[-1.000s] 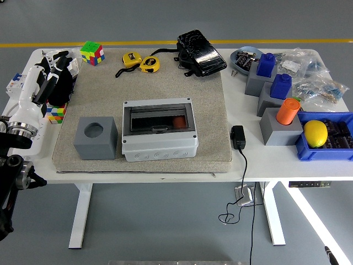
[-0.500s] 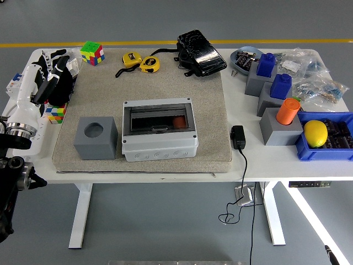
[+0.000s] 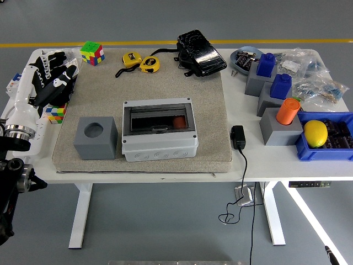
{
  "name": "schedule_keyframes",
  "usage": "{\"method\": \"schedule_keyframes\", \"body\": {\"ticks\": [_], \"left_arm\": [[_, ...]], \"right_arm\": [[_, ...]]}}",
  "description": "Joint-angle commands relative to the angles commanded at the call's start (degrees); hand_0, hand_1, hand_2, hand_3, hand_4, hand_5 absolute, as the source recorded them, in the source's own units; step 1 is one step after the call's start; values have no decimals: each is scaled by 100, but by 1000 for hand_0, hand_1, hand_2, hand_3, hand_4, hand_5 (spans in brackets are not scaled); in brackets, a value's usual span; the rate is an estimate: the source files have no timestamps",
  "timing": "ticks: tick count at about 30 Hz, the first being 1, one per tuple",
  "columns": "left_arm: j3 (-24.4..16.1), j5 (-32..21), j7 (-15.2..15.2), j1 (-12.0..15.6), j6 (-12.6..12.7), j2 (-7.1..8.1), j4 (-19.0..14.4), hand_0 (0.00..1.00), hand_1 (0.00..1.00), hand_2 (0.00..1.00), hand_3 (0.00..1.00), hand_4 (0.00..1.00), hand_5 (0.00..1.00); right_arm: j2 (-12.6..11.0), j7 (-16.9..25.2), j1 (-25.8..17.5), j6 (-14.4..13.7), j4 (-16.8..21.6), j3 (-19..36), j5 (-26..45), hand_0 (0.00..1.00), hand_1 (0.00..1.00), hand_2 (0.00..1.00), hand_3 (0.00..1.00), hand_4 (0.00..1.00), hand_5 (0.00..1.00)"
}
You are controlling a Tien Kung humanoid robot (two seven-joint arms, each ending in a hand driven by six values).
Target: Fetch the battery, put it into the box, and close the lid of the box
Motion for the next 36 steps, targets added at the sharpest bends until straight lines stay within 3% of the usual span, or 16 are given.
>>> {"method": "schedule_keyframes", "body": {"ticks": [9,10,15,16,21,22,36], "left_arm": [[32,-41,-35,36,52,21,13,810,820,767,776,917,549],[53,-123,-85,36,78,23,31,819,838,799,812,998,781],[100,-528,-397,44,187,-8,76,819,838,799,812,998,781],[108,-583,-429,44,183,-10,83,907,950,924,913,998,998],[169,-846,-553,46,163,-7,110,907,950,924,913,998,998],[171,-876,-571,46,167,-9,113,991,997,946,930,998,998],[173,-1013,-685,35,270,-12,86,998,998,956,938,998,998]], "right_arm": [[-10,-7,-11,-6,0,-4,-1,824,789,763,796,998,998],[-8,-11,-9,-7,0,5,-10,823,788,763,796,998,998],[1,-13,-10,-6,0,5,-7,823,788,763,796,998,998],[2,-14,-11,-6,0,6,-9,824,788,763,797,998,998],[-1,-15,2,-11,0,13,0,824,788,763,797,998,998],[-2,-14,3,-11,0,10,4,824,788,763,797,998,998],[7,-12,15,-11,0,18,8,824,788,763,797,998,998]]}}
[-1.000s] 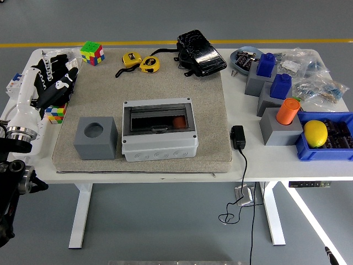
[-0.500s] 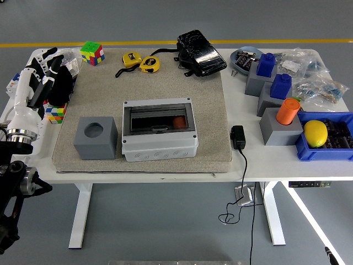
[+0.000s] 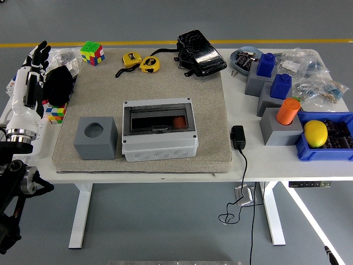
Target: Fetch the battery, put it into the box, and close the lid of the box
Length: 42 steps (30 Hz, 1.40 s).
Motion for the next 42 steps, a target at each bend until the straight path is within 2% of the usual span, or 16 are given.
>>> {"method": "schedule_keyframes", "body": {"ticks": [7,13,15,16,21,22,31,39,42], "left_arm": [[-10,-75,-62,-2,31,-14,4,998,998,958,938,998,998],[30,-568,-81,30,-135,-52,29,971,976,932,947,998,998],[11,-560,-50,31,-136,-62,33,971,976,932,947,998,998],[5,-552,-33,28,-124,-63,33,933,948,903,942,998,998],[-11,-468,20,35,-86,-57,9,933,948,903,942,998,998],[-11,-459,27,36,-85,-57,8,911,896,856,891,998,998],[29,-201,122,60,24,-50,-20,898,891,853,884,998,998],[111,-57,168,71,80,-29,-44,893,889,849,881,998,998],[138,-52,175,78,110,-23,-47,890,887,847,882,998,998]], "right_arm": [[2,-1,9,-1,0,4,-3,824,788,763,797,998,998],[9,1,5,-1,0,3,-1,823,788,763,797,998,998],[10,5,8,0,0,-2,3,823,788,763,797,998,998],[9,5,11,0,0,1,0,823,789,762,797,998,998],[6,8,1,-11,0,40,-37,823,789,762,797,998,998],[7,8,-2,-14,0,63,-61,833,791,767,803,998,998],[-4,-78,-4,-200,0,1127,-1083,862,825,798,821,998,998],[50,-256,-12,-240,0,2486,-2410,893,849,821,845,998,998],[20,-285,-47,-208,0,2495,-2396,874,850,821,848,998,998]]}}
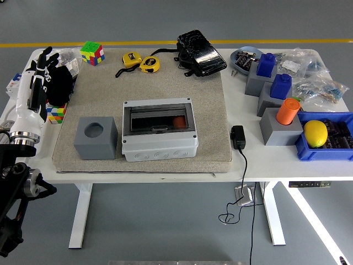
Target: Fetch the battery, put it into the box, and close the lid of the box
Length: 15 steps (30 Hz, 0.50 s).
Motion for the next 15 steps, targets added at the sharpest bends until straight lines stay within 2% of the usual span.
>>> {"method": "schedule_keyframes", "body": {"ticks": [5,11,15], "left_arm": [[33,-2,11,4,19,2,9,889,885,845,877,998,998],[121,2,32,15,28,18,-1,888,883,843,872,998,998],[193,-14,34,6,26,22,9,888,883,843,872,998,998]], "right_arm": [[-28,19,-26,41,0,-272,277,858,836,813,839,998,998],[-82,263,-77,117,0,-1436,1456,851,818,799,825,998,998],[-119,506,-131,213,0,-2398,2411,851,818,799,825,998,998]]}}
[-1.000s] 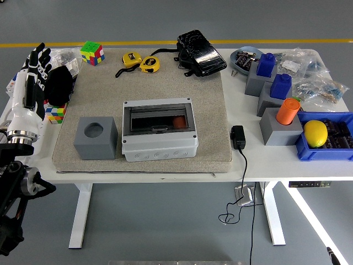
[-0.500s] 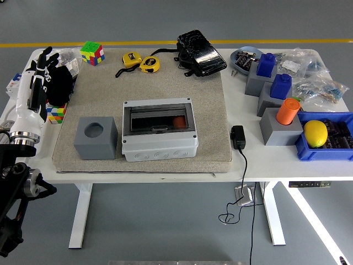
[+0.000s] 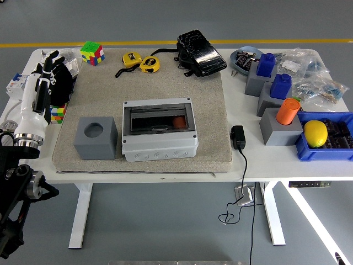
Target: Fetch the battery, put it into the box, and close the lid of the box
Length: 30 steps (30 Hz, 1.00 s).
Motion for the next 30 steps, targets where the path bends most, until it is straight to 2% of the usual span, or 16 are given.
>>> {"method": "schedule_keyframes", "body": {"ticks": [5,14,17,20,30], "left_arm": [[51,-20,1,-12,3,3,9,887,882,840,871,998,998],[135,-46,4,-51,14,19,10,886,881,840,868,998,998],[172,-55,9,-66,15,30,7,886,881,840,868,998,998],[167,-59,8,-60,16,26,8,885,881,838,869,998,998],[171,-58,6,-71,22,23,-7,885,880,835,866,998,998]], "right_arm": [[-20,174,-28,31,0,-1030,803,846,820,797,823,998,998],[-214,616,-207,47,6,-2961,2401,845,816,795,819,998,998],[-281,672,-327,2,201,-3471,2736,845,816,795,819,998,998],[-292,687,-407,-25,321,-3511,2781,845,816,794,818,998,998],[-284,653,-625,77,63,-3250,2568,846,815,793,818,998,998]]}}
